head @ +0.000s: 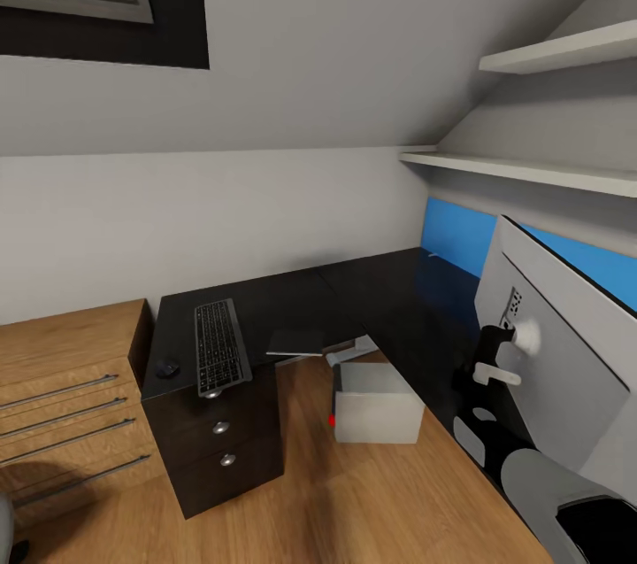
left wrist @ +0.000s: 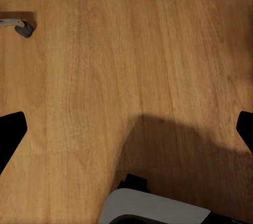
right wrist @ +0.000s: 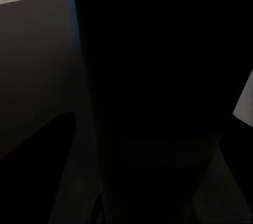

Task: In the bedroom, organize the workspace by keeping the computer under the desk, ensuring the monitor is on the desk, placing the keyboard on the desk next to the monitor, placing the mouse on the desk next to the keyboard, moving the folder from the swivel chair onto the desk next to the mouse, stacking the notebook on top of the folder with the pen on top of the notebook, and positioning the swivel chair next to the desk.

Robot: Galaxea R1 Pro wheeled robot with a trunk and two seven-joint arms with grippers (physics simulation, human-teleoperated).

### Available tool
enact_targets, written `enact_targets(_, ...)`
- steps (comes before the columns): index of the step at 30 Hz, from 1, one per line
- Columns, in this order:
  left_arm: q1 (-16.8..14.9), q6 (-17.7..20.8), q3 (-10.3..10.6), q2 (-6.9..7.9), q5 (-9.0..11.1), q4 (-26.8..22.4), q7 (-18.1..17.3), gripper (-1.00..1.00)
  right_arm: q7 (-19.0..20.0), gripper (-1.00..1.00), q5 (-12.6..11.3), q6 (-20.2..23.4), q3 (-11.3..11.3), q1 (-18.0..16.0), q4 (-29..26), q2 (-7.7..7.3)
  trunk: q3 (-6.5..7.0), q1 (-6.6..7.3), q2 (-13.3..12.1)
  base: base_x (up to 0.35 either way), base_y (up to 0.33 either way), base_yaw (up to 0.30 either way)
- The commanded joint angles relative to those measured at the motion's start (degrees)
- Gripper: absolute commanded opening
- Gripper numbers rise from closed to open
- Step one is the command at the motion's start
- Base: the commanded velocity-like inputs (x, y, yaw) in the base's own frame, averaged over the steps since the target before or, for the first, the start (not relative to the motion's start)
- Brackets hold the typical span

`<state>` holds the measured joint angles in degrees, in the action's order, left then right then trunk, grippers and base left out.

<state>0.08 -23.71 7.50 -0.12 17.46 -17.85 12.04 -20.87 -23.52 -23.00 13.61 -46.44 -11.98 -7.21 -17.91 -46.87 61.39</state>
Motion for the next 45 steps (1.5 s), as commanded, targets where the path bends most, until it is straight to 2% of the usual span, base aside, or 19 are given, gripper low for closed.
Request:
enact_targets(1,0.01,-0.11,0.49,0.04,0.38,-0.08,0.4,1.0,-0.13,-1.0,0.41,-0.09,0.45,-0.07,-0.14,-0.01,-0.05,0.0,0.04,0.0,0.0,0.0)
enact_targets(26,0.01,-0.11,0.58,0.04,0.32,-0.08,0.44,1.0,-0.16,-1.0,0.41,-0.12,0.45,-0.05,-0.15,-0.08,-0.05,0.0,0.04,-0.003,-0.004,0.009)
enact_targets(45,0.01,-0.11,0.51,0.04,0.38,-0.08,0.44,1.0,-0.13,-1.0,0.41,-0.12,0.45,-0.05,-0.15,-0.08,-0.05,0.0,0.04,-0.189,-0.206,0.162)
